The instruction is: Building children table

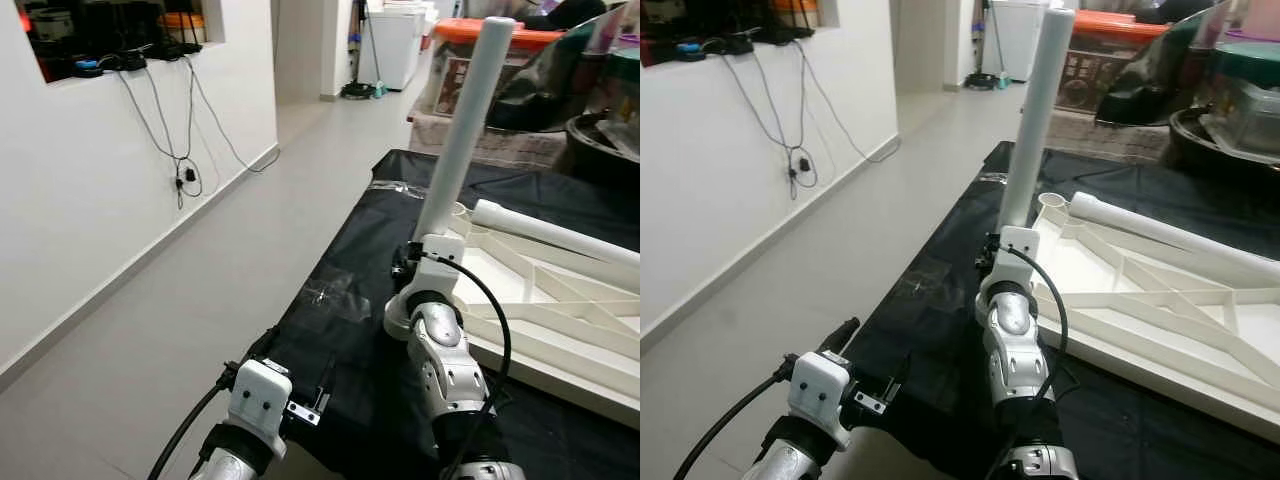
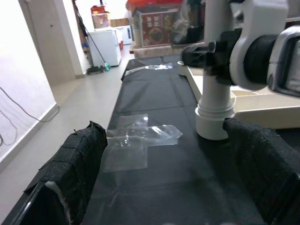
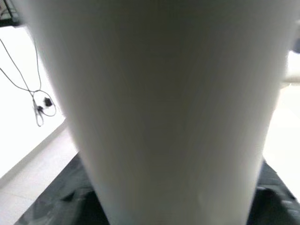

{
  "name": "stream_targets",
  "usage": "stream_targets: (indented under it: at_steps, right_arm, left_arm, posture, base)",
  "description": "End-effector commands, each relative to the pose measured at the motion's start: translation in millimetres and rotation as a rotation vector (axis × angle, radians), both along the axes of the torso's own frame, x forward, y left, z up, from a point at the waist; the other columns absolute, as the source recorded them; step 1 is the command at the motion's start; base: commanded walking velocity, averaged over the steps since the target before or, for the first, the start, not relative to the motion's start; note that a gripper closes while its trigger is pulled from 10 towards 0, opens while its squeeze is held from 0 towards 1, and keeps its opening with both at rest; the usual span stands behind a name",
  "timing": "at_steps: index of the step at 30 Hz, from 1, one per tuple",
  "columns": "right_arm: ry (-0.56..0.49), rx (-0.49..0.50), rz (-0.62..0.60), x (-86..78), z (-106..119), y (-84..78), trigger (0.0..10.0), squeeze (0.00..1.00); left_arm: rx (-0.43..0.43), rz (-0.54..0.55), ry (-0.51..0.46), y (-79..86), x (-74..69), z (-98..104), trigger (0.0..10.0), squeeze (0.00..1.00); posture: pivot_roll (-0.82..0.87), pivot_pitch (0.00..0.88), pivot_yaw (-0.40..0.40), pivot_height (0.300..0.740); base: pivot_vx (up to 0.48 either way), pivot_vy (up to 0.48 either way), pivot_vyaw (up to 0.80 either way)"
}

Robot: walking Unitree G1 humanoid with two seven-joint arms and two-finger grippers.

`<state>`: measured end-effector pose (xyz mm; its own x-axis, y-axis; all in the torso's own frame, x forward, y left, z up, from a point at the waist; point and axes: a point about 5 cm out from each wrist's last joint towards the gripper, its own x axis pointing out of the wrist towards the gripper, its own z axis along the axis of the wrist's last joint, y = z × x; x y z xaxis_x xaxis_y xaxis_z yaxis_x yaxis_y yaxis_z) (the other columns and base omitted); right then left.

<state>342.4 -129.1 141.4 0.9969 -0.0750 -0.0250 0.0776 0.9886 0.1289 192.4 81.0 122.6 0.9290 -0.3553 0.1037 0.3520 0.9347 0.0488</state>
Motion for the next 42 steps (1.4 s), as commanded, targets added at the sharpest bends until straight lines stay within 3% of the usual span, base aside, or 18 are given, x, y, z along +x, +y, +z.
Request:
stream_targets:
  at_steps: [1, 2, 5, 6, 7, 8, 9, 13, 19, 23, 24, 32, 35, 36, 37, 38, 39, 42]
  right_arm:
    - [-0.019, 0.019, 0.026, -0.2, 0.0, 5.1, 10.0, 1.0]
    - [-0.046, 0.074, 0.145, 3.1, 3.3, 13.9, 10.0, 0.0]
    - [-0.068, 0.119, 0.269, 5.4, 6.2, 21.9, 10.0, 0.0]
    - [-0.086, 0.166, 0.436, 7.4, 10.7, 28.7, 10.0, 0.0]
    - [-0.086, 0.166, 0.436, 7.4, 10.7, 28.7, 10.0, 0.0]
    - [-0.092, 0.173, 0.632, 6.9, 14.3, 32.3, 10.0, 0.0]
    - [-0.092, 0.173, 0.632, 6.9, 14.3, 32.3, 10.0, 0.0]
    - [0.047, 0.052, 1.27, -12.6, 10.7, 29.5, 10.0, 0.0]
    - [0.121, -0.001, 1.501, -20.6, 6.0, 33.1, 10.0, 0.0]
    - [0.142, -0.013, 1.526, -18.2, 3.5, 35.0, 10.0, 0.0]
    - [0.16, -0.044, 1.548, -14.2, -0.4, 40.4, 0.0, 0.0]
    - [0.116, -0.034, 1.42, -7.0, -1.2, 42.6, 0.0, 0.0]
    - [0.064, -0.083, 1.121, 4.1, -4.3, 36.5, 0.0, 0.0]
    - [0.064, -0.083, 1.121, 4.1, -4.3, 36.5, 0.0, 0.0]
    - [0.067, -0.114, 0.904, 13.1, -5.7, 27.6, 0.0, 0.0]
    - [0.067, -0.114, 0.904, 13.1, -5.7, 27.6, 0.0, 0.0]
    - [0.087, -0.109, 0.358, 24.4, -7.4, -5.8, 0.0, 0.0]
    - [0.087, -0.109, 0.358, 24.4, -7.4, -5.8, 0.0, 0.0]
  left_arm:
    - [0.019, 0.006, 0.016, 0.6, -0.1, -4.8, 10.0, 0.0]
    - [0.019, 0.006, 0.018, 0.6, -0.3, -5.3, 10.0, 0.0]
    - [0.019, 0.005, 0.019, 0.6, -0.7, -5.7, 10.0, 0.0]
    - [0.019, 0.005, 0.021, 0.7, -0.9, -6.1, 10.0, 0.0]
    - [0.019, 0.005, 0.021, 0.7, -0.9, -6.1, 10.0, 0.0]
    - [0.019, 0.006, 0.021, 0.8, -1.0, -6.4, 10.0, 0.0]
    - [0.019, 0.006, 0.021, 0.8, -1.0, -6.4, 10.0, 0.0]
    - [0.019, 0.013, 0.028, 2.3, -0.3, -8.1, 10.0, 0.0]
    - [0.023, 0.01, 0.03, 2.5, -0.1, -8.8, 10.0, 0.0]
    - [0.024, 0.01, 0.03, 2.4, 0.2, -8.9, 10.0, 0.0]
    - [0.026, 0.012, 0.028, 2.0, 0.3, -9.0, 10.0, 0.0]
    - [0.026, 0.014, 0.027, 2.0, 0.2, -8.9, 10.0, 0.0]
    - [0.023, 0.014, 0.027, 2.2, 0.5, -8.7, 10.0, 0.0]
    - [0.023, 0.014, 0.027, 2.2, 0.5, -8.7, 10.0, 0.0]
    - [0.022, 0.014, 0.026, 2.2, 0.6, -8.7, 10.0, 0.0]
    - [0.022, 0.014, 0.026, 2.2, 0.6, -8.7, 10.0, 0.0]
    - [0.021, 0.014, 0.027, 1.9, 0.5, -8.7, 10.0, 0.0]
    - [0.021, 0.014, 0.027, 1.9, 0.5, -8.7, 10.0, 0.0]
  posture:
    - [0.08, 0.0, -0.03, 0.74]
    - [0.08, 0.0, -0.027, 0.74]
    - [0.08, 0.0, -0.023, 0.74]
    - [0.08, 0.0, -0.023, 0.74]
    - [0.08, 0.0, -0.023, 0.74]
    - [0.08, 0.0, -0.023, 0.74]
    - [0.08, 0.0, -0.023, 0.74]
    - [0.08, 0.0, -0.019, 0.74]
    - [0.09, 0.0, -0.022, 0.74]
    - [0.09, 0.0, -0.022, 0.74]
    - [0.1, 0.0, -0.034, 0.74]
    - [0.09, 0.0, -0.028, 0.74]
    - [0.09, 0.0, -0.028, 0.74]
    - [0.09, 0.0, -0.028, 0.74]
    - [0.09, 0.0, -0.028, 0.74]
    - [0.09, 0.0, -0.028, 0.74]
    - [0.07, 0.0, -0.021, 0.74]
    - [0.07, 0.0, -0.021, 0.74]
  base:
    - [0.0, 0.0, 0.0]
    - [0.0, 0.0, 0.0]
    - [0.0, 0.0, 0.0]
    - [0.0, 0.0, 0.0]
    - [0.0, 0.0, 0.0]
    - [0.0, 0.0, 0.0]
    - [0.0, 0.0, 0.0]
    - [0.0, 0.0, 0.0]
    - [0.0, 0.0, 0.0]
    - [0.0, 0.0, 0.0]
    - [0.0, 0.0, 0.0]
    - [0.0, 0.0, 0.0]
    - [0.0, 0.0, 0.0]
    - [0.0, 0.0, 0.0]
    - [0.0, 0.0, 0.0]
    - [0.0, 0.0, 0.0]
    - [0.0, 0.0, 0.0]
    - [0.0, 0.0, 0.0]
